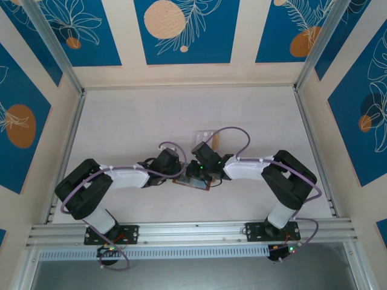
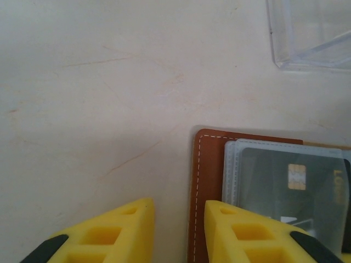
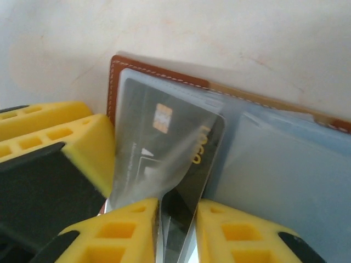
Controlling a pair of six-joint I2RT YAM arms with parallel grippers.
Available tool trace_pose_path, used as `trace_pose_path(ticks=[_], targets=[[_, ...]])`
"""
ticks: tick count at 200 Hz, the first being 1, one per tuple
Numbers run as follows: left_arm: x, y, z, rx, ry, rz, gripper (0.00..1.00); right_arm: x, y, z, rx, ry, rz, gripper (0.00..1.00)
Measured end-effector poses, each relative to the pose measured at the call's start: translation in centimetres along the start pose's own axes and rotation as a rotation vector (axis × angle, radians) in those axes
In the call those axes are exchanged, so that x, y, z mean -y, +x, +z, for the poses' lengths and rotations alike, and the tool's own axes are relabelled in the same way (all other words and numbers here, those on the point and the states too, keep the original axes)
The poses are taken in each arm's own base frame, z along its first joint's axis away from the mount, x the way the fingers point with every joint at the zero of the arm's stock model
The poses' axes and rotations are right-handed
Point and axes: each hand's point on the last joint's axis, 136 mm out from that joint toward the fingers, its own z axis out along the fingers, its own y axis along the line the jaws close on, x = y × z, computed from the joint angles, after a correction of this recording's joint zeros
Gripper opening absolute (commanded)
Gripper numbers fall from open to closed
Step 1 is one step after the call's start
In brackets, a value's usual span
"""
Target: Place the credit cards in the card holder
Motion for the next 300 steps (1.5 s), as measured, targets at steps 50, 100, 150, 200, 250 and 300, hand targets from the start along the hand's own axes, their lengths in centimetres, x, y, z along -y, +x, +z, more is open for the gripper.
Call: trace_pose_path(ticks=[50,100,150,200,250,300], targets=[[0.0,0.0,0.0,0.011,-0.004,-0.001,0.30,-1.1,-0.9,-4.2,-0.022,0.083,-0.143,0.39],[0.0,0.0,0.0,0.012,-0.004,0.000,0.30,0.9,-1.8,-4.1,-0.046,0.253,-0.226,0.39],[0.0,0.0,0.0,0.012,-0.005,0.001,0.30,5.0,-0.7,-1.7,-0.113,0.415,-0.242,0.39],[0.0,0.0,0.0,0.013,-0.005,0.002,0.30,5.0,-0.7,-1.5,-0.081,0.456,-0.270,0.14],[0.1,0.1,0.0,0.020,-0.013,0.008,0.30,4.5,-0.7,-1.3,-0.067,0.439,-0.259,0.00],[1.2,0.9,-0.4,0.031,-0.020,0.032,0.29,3.0,-1.5,-2.8,-0.082,0.449,-0.289,0.00]])
